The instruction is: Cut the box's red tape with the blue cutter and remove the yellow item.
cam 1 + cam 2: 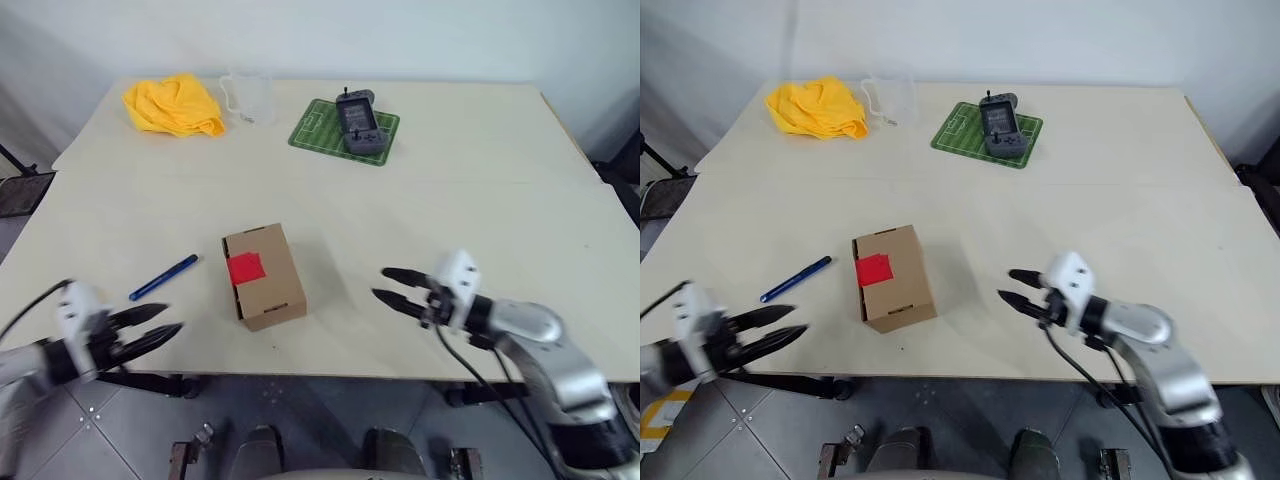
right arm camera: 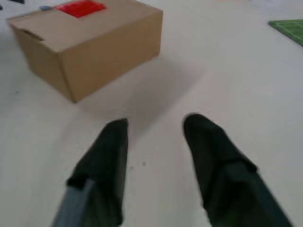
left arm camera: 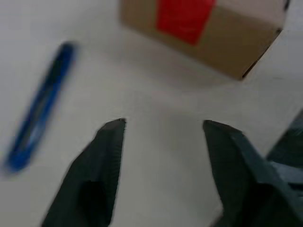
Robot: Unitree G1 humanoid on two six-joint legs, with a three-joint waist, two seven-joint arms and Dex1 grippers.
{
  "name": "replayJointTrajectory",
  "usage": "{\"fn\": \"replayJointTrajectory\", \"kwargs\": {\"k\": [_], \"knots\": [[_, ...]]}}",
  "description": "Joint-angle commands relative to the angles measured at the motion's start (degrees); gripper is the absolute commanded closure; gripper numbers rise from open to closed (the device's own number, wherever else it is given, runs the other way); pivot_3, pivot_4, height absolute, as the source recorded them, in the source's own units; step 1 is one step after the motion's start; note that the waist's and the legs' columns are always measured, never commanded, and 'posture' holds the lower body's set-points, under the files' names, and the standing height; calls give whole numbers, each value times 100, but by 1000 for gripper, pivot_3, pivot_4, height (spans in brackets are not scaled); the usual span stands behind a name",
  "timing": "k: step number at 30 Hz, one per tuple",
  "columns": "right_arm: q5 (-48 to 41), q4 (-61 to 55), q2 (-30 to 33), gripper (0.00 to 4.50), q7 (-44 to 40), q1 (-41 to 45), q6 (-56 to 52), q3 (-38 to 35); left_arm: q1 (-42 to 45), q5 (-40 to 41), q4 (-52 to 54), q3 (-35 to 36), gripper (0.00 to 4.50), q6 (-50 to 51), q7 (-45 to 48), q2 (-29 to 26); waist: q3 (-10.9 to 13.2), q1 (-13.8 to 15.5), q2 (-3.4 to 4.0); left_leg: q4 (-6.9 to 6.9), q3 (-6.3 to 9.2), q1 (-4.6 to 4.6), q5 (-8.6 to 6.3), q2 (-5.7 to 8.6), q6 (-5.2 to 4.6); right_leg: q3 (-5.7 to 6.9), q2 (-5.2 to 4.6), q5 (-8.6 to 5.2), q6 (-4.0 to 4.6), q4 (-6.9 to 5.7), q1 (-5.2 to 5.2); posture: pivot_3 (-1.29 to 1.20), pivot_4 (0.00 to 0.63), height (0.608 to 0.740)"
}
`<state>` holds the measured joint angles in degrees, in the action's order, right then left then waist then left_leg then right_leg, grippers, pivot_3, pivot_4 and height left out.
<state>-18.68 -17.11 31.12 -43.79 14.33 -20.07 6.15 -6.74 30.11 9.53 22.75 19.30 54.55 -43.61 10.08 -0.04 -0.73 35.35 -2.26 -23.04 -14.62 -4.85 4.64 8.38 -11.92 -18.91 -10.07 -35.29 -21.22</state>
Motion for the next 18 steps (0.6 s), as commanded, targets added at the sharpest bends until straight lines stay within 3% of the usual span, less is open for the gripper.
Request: {"fn": "replayJointTrajectory", "kwargs": {"k": [1, 3, 6, 13, 18], "knots": [[568, 268, -287, 3658, 218, 380, 178, 560, 412, -244, 286, -461, 3054, 42, -466, 203, -1, -6, -2, 6, 0, -9, 0, 0, 0, -3, 0, 0, 0, -8, -10, 0, 150, 740], [601, 458, -552, 4410, 228, 694, 60, 752, 823, -480, 227, -827, 3713, 53, -749, 392, -2, -20, -3, 8, -5, -10, 0, 0, 1, -9, 0, 1, 0, -21, -20, 0, 150, 740], [523, 557, -712, 4500, 20, 955, -206, 928, 1099, -444, 350, -1225, 4488, 412, -761, 460, -2, -22, -3, 11, -6, -10, 0, 0, 2, -9, 0, 0, 0, -26, -23, 0, 150, 740], [430, 1978, -1069, 4500, -693, 2176, -95, 945, 1445, -154, 754, -2251, 4488, 1331, -296, 511, -1, -20, -1, 28, -13, -9, 0, -2, 1, -22, 3, 0, 0, -32, -23, 0, 150, 740], [1119, 4022, -1018, 4500, -944, 3189, 1160, 957, 1877, -359, 586, -2850, 4488, 1346, -406, 1035, 0, -3, -1, 48, -18, -13, -1, -1, 0, -32, 2, 1, 0, -36, -21, 0, 150, 740]]}}
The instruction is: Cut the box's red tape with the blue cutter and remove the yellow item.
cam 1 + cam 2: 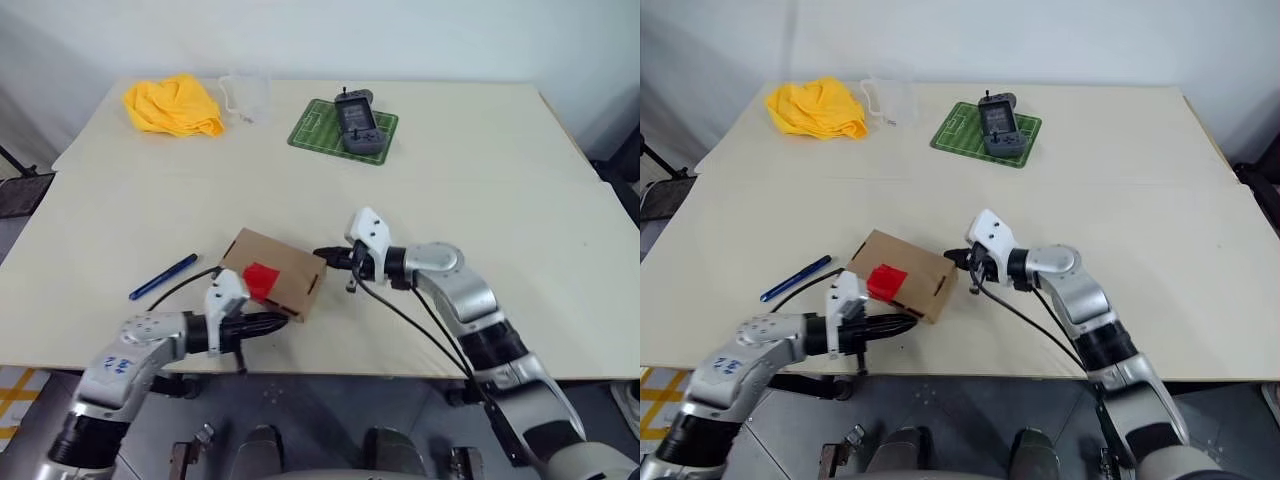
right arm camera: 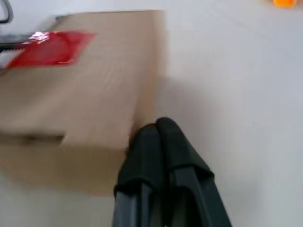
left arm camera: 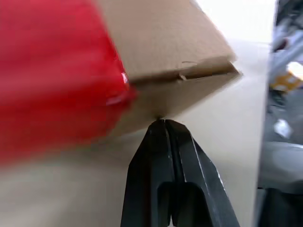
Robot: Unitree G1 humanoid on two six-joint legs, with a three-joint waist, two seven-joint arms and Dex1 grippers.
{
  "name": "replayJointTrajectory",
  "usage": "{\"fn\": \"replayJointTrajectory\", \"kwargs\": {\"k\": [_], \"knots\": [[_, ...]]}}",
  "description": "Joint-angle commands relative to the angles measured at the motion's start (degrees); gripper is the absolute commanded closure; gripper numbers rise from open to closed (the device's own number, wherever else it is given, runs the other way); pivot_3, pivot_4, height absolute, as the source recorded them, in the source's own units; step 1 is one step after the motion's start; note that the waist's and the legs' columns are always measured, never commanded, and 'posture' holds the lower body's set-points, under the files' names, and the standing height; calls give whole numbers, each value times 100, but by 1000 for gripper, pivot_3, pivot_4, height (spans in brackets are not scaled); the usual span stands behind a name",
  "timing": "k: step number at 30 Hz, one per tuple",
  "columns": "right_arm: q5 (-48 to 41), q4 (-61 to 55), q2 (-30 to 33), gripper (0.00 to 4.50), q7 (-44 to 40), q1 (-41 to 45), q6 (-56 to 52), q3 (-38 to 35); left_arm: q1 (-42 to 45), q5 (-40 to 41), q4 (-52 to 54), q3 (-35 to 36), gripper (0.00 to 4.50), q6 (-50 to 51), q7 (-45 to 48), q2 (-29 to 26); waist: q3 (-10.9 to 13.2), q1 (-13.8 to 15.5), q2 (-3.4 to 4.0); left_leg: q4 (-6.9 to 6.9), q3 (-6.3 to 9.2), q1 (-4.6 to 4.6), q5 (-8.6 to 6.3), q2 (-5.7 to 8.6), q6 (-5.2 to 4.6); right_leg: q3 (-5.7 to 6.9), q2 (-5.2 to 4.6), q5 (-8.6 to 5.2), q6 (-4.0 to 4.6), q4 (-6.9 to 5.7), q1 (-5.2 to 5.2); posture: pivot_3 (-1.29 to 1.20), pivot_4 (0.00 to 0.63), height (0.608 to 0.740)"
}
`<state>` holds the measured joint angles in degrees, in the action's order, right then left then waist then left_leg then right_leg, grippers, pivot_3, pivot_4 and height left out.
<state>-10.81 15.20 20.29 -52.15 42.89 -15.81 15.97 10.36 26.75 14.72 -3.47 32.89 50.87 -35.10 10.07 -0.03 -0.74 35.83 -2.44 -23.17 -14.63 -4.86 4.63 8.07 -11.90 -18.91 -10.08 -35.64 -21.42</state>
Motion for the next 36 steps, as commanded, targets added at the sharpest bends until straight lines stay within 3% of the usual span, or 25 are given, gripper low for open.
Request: {"fn": "replayJointTrajectory", "kwargs": {"k": [1, 4, 7, 10, 13, 17, 20, 23, 27, 31, 36], "knots": [[539, 1136, 151, 4500, 2, 515, 1053, -38, 181, 19, 133, -226, 4488, 34, -58, 233, 0, -16, 0, 2, -1, -2, 0, 0, 0, -1, 0, 0, 0, 1, 0, 0, 150, 740], [844, 1729, 340, 4500, 393, 859, 1690, -300, 20, 412, 474, 168, 4488, 302, -119, 211, 1, -40, 1, 0, -2, -2, 0, -1, 0, -4, 1, 0, -1, -2, -6, 0, 150, 740], [732, 1506, 604, 4500, 271, 779, 1792, -572, -370, 1183, 930, 1019, 4488, 737, 131, -203, 2, -157, 1, -11, -4, -1, 0, -1, 0, -7, 1, 0, -1, -1, -10, 0, 150, 740], [397, 529, 917, 4500, -167, 234, 1295, -719, -403, 2237, 924, 2139, 4488, 1360, 197, -658, 5, -163, 2, -26, -3, 4, 0, -4, 0, -7, 3, 0, -1, -1, -12, 0, 150, 740], [-110, -823, 1246, 4500, -712, -493, 205, -657, -24, 2613, 445, 2735, 4488, 1567, 138, -966, 5, -139, 1, -22, -3, 6, 0, -4, 0, -9, 3, 0, -1, -1, -7, 0, 150, 740], [-844, -2679, 1659, 4500, -1190, -1399, -1428, -275, 974, 1560, -1122, 2497, 4488, 635, 27, -1174, 6, -20, 4, -6, -4, 4, -1, -3, -2, -14, 5, 0, -1, 1, -4, 0, 150, 740], [-1106, -3348, 1569, 4500, -1036, -1628, -2308, 27, 1919, 546, -2628, 2166, 4488, -648, -393, -916, 6, 2, 3, 8, -9, 4, -2, -4, -2, -22, 9, 3, 4, -3, -5, 0, 150, 740], [-1179, -3561, 1393, 4500, -818, -1621, -2841, 245, 2712, -390, -3893, 1624, 4488, -1792, -651, -583, 4, 16, -10, 14, -10, 2, -2, -4, -2, -24, 11, 5, 2, -4, -4, 0, 150, 740], [-1253, -3561, 986, 4500, -355, -1518, -3437, 365, 3706, -932, -5336, 1177, 4488, -2780, -541, 116, 5, 77, -19, 18, -14, -5, -5, -3, -3, -23, 12, 8, -3, 4, -5, 0, 150, 740], [-1506, -3599, 431, 4500, 223, -1511, -4138, 198, 4446, -1272, -6598, 883, 4488, -3194, -61, 478, 5, 62, -25, 17, -14, -8, -5, -4, -2, -23, 13, 8, -3, 1, -7, 0, 150, 740], [-1834, -3592, -281, 4500, 964, -1507, -4970, -131, 4810, -1706, -7478, 490, 4488, -3225, 799, 429, 4, -67, -24, 6, -16, -4, -5, -4, -3, -25, 14, 8, -3, -1, -15, 0, 150, 740]]}}
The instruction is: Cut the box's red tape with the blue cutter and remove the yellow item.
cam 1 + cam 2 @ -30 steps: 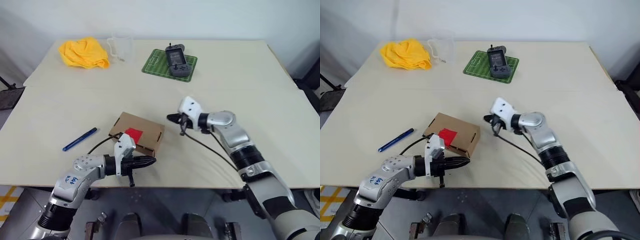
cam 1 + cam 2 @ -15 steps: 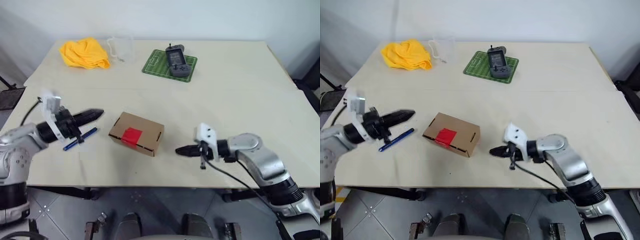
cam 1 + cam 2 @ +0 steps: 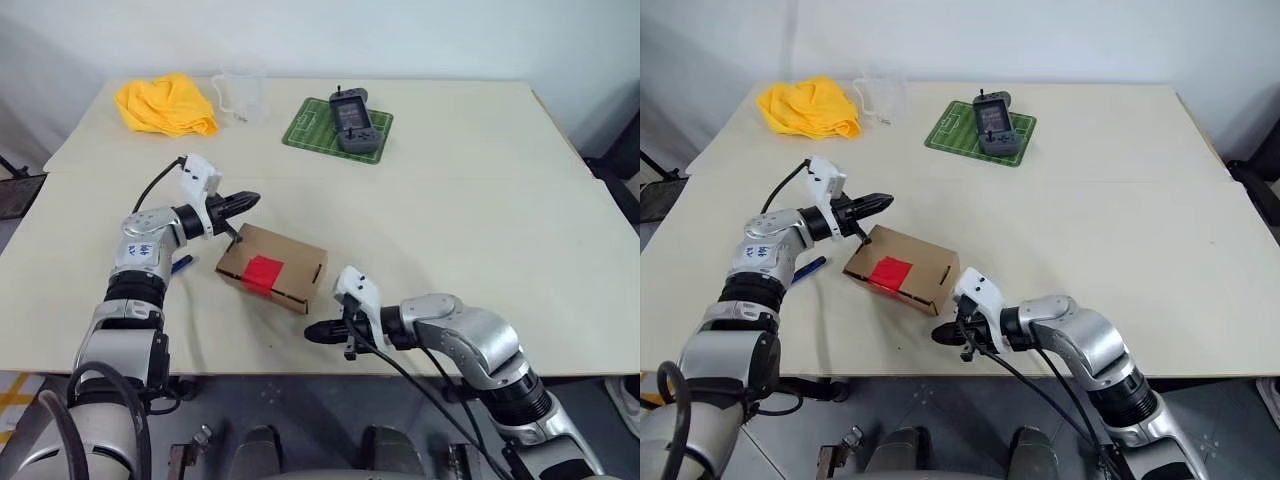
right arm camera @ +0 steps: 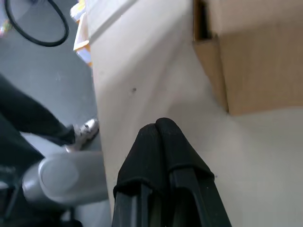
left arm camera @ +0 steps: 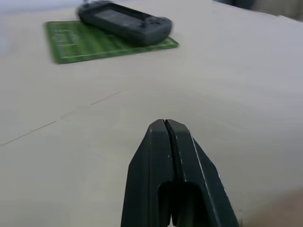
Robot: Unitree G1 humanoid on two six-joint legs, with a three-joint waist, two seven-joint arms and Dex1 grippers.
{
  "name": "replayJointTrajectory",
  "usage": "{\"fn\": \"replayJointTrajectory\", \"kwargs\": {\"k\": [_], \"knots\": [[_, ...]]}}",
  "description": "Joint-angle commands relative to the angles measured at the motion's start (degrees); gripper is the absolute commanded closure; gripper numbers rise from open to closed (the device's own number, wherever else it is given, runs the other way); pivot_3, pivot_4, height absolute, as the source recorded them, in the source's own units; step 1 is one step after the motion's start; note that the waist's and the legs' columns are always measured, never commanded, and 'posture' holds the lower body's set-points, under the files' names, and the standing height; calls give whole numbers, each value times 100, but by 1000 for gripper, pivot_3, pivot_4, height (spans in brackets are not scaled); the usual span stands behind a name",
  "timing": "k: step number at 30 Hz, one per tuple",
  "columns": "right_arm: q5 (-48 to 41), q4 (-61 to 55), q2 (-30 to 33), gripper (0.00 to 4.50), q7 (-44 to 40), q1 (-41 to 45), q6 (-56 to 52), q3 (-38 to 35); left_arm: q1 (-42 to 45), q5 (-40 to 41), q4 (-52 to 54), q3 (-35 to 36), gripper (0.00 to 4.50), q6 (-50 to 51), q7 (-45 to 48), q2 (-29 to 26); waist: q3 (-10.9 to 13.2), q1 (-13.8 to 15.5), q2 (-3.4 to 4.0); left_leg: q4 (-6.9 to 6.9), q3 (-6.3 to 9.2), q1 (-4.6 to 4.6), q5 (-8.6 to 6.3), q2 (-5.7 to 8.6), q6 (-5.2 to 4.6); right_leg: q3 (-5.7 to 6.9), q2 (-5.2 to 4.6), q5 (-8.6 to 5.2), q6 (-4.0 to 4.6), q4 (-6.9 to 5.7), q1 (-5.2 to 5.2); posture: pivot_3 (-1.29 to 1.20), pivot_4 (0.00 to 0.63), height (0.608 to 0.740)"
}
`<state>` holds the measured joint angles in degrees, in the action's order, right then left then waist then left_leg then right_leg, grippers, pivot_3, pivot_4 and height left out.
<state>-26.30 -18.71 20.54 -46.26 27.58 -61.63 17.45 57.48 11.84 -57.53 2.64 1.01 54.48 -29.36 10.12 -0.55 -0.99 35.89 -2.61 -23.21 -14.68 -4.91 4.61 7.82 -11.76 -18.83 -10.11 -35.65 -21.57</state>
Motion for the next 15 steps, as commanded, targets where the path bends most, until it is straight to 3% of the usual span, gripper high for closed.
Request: {"fn": "replayJointTrajectory", "kwargs": {"k": [1, 8, 15], "knots": [[-337, -186, -484, 4500, 556, 27, -528, -399, 114, -242, -314, -140, 4488, 42, 576, -188, 0, -27, 0, -2, 0, 1, 0, 0, 0, 0, 0, 0, 0, -3, 0, 0, 150, 740], [-186, 57, -1177, 4500, 1694, 127, -713, -1102, -280, -80, 247, -119, 4488, 913, 1481, -516, 0, -115, 0, -4, 1, 5, 0, -1, 0, -5, -1, 0, 0, -12, 0, 0, 150, 740], [16, 642, -653, 4500, 1754, 505, -158, -1500, -1765, 607, 2974, -86, 4488, 2862, 1850, -912, 2, -117, 4, -9, 1, 9, 0, -1, 0, -14, -1, 0, 0, -20, -2, 0, 150, 740]]}}
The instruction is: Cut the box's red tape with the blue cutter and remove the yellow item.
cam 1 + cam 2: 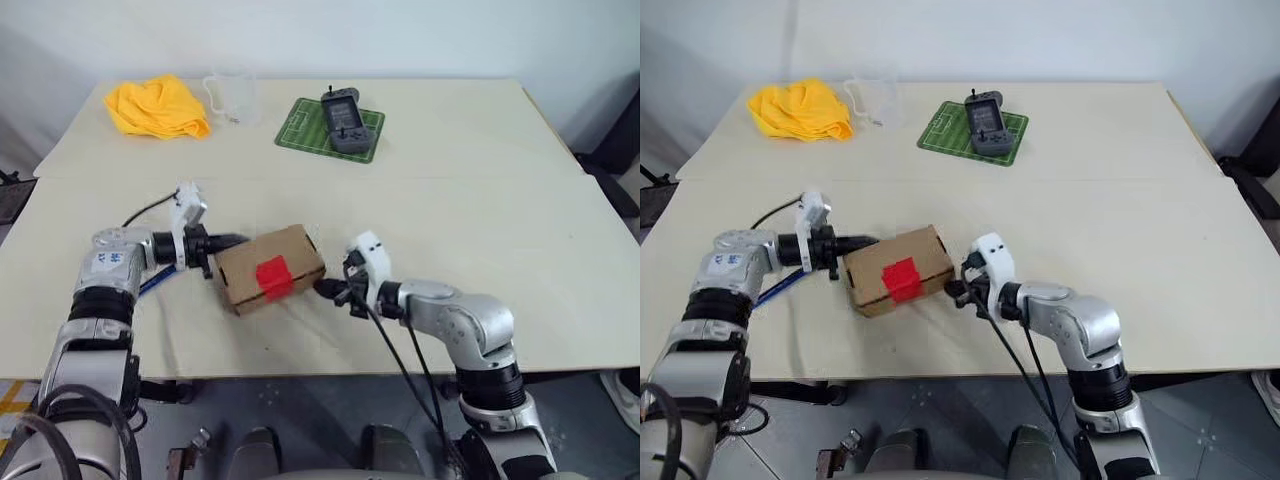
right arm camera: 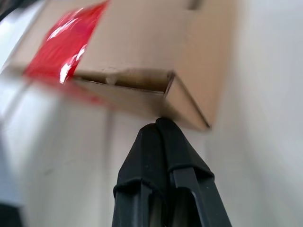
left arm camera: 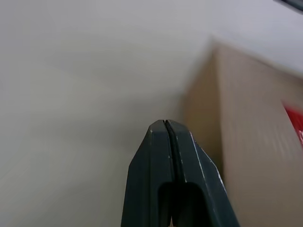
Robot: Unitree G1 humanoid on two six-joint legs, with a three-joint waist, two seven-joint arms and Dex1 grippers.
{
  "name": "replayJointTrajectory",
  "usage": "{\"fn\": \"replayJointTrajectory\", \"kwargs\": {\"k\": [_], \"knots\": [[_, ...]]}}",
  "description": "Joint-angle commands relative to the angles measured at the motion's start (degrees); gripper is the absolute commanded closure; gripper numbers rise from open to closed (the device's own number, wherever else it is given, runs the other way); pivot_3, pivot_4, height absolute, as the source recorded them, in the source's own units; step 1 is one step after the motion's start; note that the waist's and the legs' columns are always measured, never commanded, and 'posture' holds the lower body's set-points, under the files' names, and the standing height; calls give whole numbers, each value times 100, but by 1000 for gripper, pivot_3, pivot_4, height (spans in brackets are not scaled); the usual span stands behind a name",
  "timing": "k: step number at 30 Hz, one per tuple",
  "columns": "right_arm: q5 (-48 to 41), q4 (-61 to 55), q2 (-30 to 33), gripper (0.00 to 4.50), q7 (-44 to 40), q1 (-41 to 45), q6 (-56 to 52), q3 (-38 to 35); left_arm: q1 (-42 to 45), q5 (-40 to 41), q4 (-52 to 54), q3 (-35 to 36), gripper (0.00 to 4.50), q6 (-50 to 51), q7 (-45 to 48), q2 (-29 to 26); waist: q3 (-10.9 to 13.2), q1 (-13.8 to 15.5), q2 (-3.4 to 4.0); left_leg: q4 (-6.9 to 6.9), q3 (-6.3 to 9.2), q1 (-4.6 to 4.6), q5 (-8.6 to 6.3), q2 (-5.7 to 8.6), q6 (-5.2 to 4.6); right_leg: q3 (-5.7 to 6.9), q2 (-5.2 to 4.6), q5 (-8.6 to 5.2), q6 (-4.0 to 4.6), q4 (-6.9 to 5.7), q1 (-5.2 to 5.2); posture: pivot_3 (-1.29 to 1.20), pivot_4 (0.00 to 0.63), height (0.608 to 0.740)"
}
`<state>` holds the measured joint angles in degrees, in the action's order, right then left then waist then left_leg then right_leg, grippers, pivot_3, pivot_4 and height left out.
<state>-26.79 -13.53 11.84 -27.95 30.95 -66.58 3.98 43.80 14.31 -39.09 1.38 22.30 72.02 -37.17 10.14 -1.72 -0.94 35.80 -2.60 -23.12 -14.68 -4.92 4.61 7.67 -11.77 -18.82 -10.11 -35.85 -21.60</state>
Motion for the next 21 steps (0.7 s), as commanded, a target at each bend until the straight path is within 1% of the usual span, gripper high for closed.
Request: {"fn": "replayJointTrajectory", "kwargs": {"k": [1, 3, 5, 11, 14, 17, 21], "knots": [[99, 254, 306, 4500, -116, 236, 450, -161, -592, 497, 1533, 98, 4488, 997, 6, -103, 0, 0, 0, 0, 0, -1, 0, 0, 0, 0, 0, 0, 0, 0, -1, 0, 150, 740], [233, 617, 509, 4500, -221, 417, 787, -127, -997, 828, 2418, 246, 4488, 1553, -362, 117, 0, 20, 0, 3, 1, -5, 0, -1, 0, 0, 0, 0, 0, -2, -2, 0, 150, 740], [369, 973, 641, 4500, -347, 593, 1144, -62, -1317, 1060, 3130, 317, 4488, 1896, -772, 394, 0, 32, 0, 13, 1, -6, 0, -1, -1, -4, -1, 0, 0, -3, 0, 0, 150, 740], [668, 1664, 886, 4500, -786, 979, 1828, 199, -1855, 1252, 4264, 234, 4488, 2398, -1825, 1065, 0, 3, 0, 14, 1, -5, -1, -1, -2, -8, 1, 0, 0, -2, 1, 0, 150, 740], [811, 1797, 1155, 4500, -923, 1058, 2053, 173, -2098, 1261, 4715, 134, 4488, 2504, -2066, 1104, 1, 5, 0, 13, 0, -4, -1, -1, -2, -8, 1, 0, 0, -2, 1, 0, 150, 740], [959, 1835, 1531, 4500, -1050, 988, 2408, 51, -2192, 1318, 4861, 232, 4488, 2532, -2232, 1084, 1, 31, 1, 16, -1, -5, -1, 0, -2, -9, 0, 0, 0, 0, 1, 0, 150, 740], [1035, 1646, 2090, 4500, -1374, 787, 2905, -106, -2221, 1378, 4933, 279, 4488, 2476, -2175, 814, 1, 56, 0, 20, -4, -8, -1, 0, -2, -9, 0, 0, 0, 9, 2, 0, 150, 740]]}}
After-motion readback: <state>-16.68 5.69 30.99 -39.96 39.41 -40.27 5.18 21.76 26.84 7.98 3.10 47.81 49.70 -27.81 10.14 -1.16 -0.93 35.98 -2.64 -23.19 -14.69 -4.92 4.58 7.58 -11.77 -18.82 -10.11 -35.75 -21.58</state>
